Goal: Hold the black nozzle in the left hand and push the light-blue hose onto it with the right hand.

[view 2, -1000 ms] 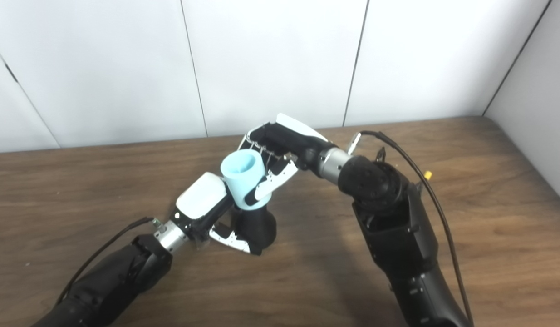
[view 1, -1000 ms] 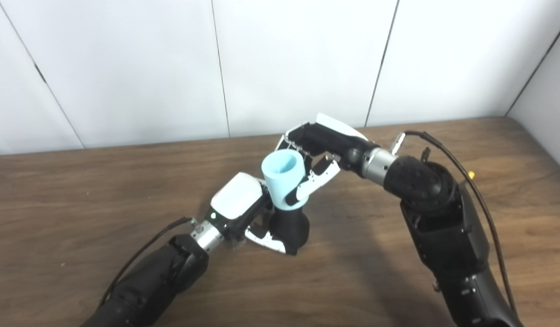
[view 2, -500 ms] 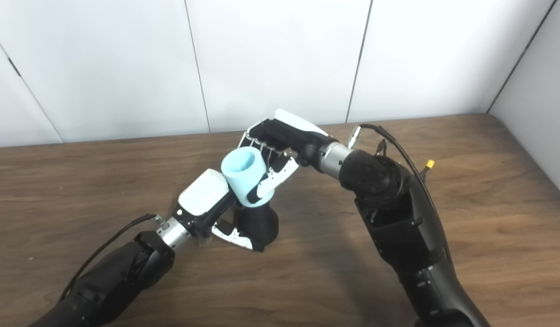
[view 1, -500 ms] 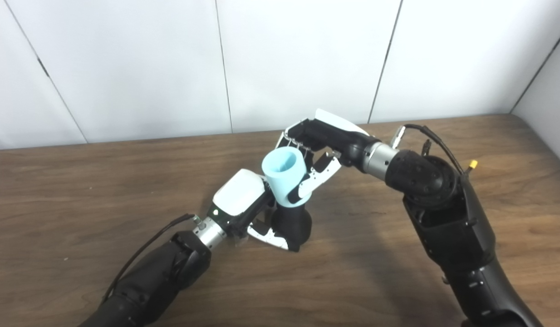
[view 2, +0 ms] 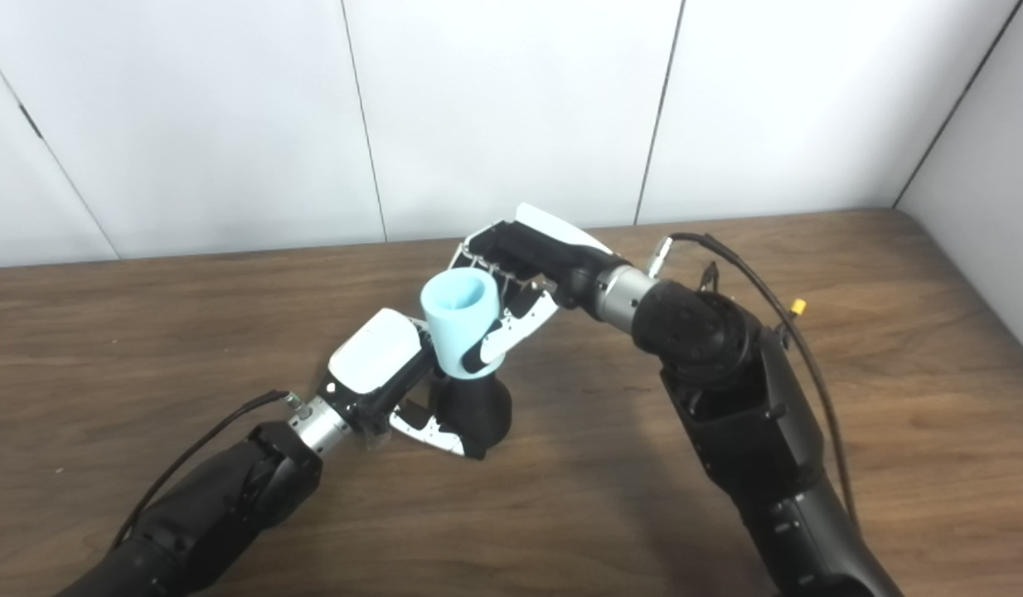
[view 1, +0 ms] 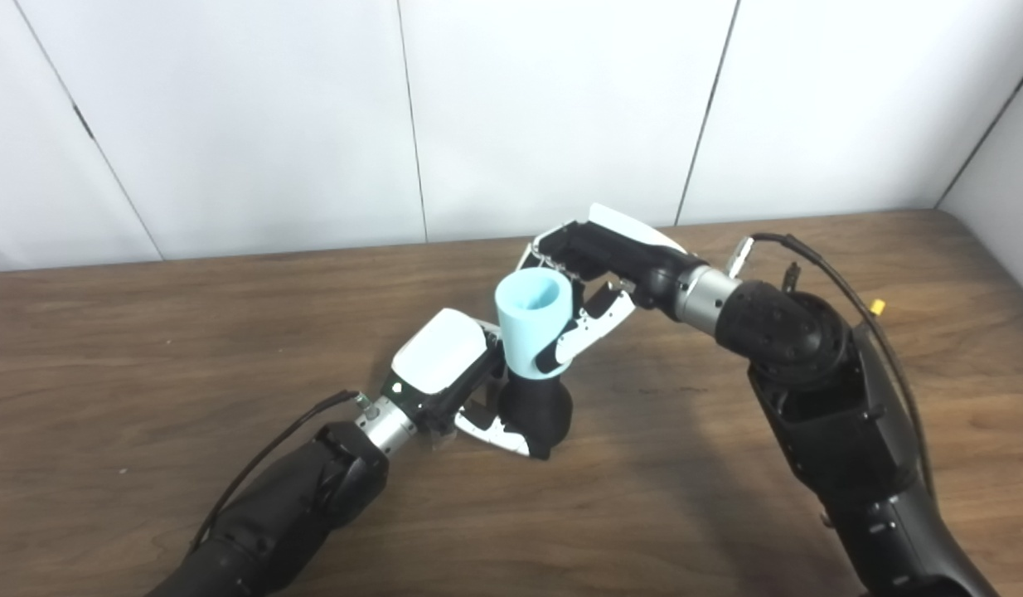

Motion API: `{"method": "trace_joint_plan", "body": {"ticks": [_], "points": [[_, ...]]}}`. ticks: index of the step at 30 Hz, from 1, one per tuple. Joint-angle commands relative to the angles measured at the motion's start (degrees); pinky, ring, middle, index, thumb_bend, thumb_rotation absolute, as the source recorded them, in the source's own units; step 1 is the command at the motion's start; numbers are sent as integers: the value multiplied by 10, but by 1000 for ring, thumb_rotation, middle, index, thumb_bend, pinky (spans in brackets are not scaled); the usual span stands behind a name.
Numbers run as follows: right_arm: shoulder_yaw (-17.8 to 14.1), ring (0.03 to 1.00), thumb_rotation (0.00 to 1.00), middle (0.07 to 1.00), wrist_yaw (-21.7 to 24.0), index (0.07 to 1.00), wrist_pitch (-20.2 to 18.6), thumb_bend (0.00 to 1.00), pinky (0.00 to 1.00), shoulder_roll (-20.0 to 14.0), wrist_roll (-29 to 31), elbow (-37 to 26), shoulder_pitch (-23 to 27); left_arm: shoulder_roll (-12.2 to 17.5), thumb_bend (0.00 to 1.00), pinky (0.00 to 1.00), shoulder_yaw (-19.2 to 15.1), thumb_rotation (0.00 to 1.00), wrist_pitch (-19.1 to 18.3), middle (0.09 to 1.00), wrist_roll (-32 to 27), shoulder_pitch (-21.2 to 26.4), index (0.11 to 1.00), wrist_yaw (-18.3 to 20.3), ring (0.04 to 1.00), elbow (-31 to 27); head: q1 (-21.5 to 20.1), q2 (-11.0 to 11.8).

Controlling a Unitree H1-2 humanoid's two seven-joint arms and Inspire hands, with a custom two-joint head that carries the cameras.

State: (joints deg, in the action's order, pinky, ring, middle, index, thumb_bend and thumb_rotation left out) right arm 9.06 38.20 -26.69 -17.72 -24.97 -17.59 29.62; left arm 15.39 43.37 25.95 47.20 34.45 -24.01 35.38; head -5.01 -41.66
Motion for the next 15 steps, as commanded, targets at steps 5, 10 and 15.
{"method": "trace_joint_plan", "body": {"ticks": [5,10,15], "points": [[1,410,0,480,-18,507,-1,519,340,-21,-6,-20,-6,3,498,305,48,0,-25,433,34,-114,527,84,379,48,1,-3],[12,420,0,481,-30,501,5,520,378,-20,-8,-20,-15,1,499,319,49,0,-27,440,35,-116,524,80,380,48,4,-5],[29,422,0,478,-43,503,8,520,359,-20,-12,-18,-19,0,498,306,47,0,-23,433,29,-117,526,83,381,50,6,-6]]}}
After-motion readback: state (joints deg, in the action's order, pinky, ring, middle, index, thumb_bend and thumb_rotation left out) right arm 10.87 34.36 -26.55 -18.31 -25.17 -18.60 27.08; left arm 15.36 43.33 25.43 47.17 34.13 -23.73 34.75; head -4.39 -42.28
